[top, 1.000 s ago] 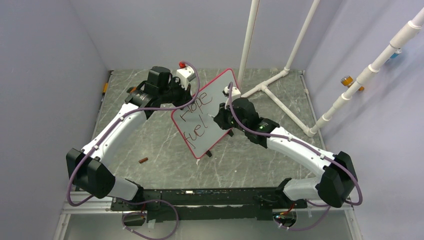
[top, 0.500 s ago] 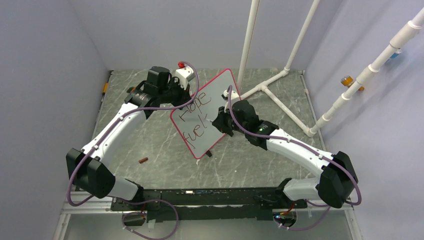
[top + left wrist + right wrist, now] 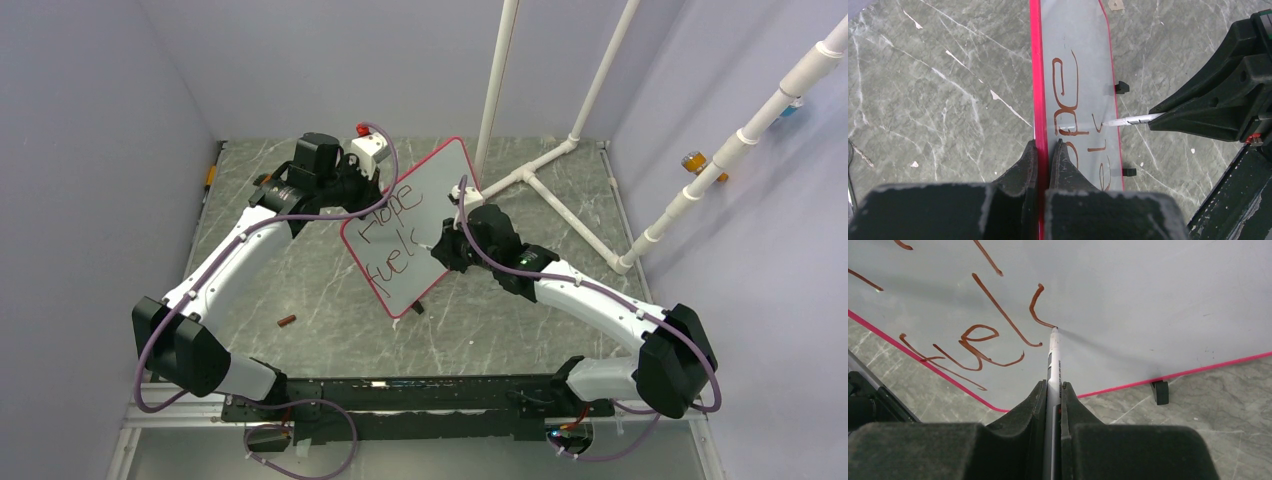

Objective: Write a sentence on the whiteboard

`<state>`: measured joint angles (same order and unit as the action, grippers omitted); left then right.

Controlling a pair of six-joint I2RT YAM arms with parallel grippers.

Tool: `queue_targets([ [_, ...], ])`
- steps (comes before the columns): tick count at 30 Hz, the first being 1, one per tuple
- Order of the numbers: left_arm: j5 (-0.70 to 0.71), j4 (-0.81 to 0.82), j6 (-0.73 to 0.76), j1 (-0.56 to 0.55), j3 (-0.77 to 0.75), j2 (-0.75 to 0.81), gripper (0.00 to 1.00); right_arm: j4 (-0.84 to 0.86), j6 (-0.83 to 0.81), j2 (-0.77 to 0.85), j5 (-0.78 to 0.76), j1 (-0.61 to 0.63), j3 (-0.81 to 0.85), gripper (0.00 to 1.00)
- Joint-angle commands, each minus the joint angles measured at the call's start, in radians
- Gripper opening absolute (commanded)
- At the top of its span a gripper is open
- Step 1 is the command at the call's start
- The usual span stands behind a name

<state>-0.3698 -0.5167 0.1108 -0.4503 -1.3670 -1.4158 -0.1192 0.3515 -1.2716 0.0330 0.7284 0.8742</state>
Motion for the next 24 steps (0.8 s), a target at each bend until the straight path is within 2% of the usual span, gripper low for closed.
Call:
queue_targets([
  [1, 0.04, -0.026, 0.107, -0.014, 0.014, 0.016, 0.0, 0.037, 0.006, 0.003, -0.031, -0.011, -0.013, 0.0],
  [14, 0.041, -0.026, 0.107, -0.013, 0.012, 0.017, 0.0, 0.061, 0.029, 0.011, 0.038, -0.01, -0.053, 0.0],
  [24, 0.042, -0.027, 0.105, -0.013, 0.014, 0.015, 0.0, 0.074, 0.016, 0.063, 0.094, -0.01, -0.01, 0.0],
])
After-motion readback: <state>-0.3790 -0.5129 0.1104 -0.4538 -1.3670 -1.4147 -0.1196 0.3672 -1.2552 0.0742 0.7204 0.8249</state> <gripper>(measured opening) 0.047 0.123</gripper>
